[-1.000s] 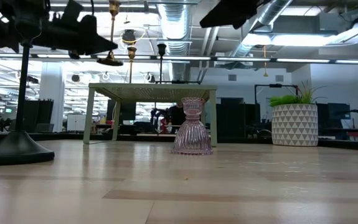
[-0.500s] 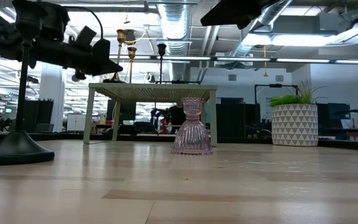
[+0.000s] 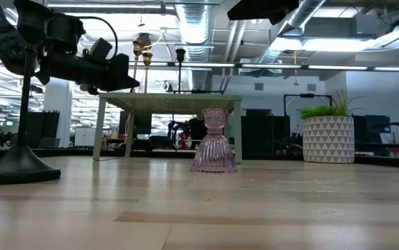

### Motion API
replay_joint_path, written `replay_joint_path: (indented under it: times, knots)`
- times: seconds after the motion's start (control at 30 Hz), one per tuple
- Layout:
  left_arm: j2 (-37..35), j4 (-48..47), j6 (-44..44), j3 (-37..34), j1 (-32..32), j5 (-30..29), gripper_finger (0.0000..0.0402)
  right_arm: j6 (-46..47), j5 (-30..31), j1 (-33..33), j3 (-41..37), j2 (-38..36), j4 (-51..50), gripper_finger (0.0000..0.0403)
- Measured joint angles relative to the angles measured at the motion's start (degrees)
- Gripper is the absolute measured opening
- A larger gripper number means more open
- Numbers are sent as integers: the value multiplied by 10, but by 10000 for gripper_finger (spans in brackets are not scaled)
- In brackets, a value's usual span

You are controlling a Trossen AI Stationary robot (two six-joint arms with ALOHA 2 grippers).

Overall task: Pick & Place candle stick holders
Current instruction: Put the top gold candle holder on the shelf aligned with the other gold candle holder, then put the gold candle holder on the shelf aligned with the other gold candle holders

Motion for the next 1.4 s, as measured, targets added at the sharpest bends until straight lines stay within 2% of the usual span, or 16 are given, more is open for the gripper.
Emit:
replay_joint_path:
  times: [0.33,0.63,0.93,1.07,1.4]
  knots:
    - [36,22,13,1,0,-19,17,0,0,0,0,0,9,0]
    - [26,7,17,-1,0,-35,98,0,-1,0,0,0,9,0]
    - [-25,0,17,-1,-2,-23,127,-1,-2,-5,0,0,5,0]
    - [-61,-55,17,-1,-19,-14,127,-1,-2,-10,0,0,-6,0]
    - [-191,-263,15,0,-80,-13,118,-1,-2,-8,0,-17,-56,0]
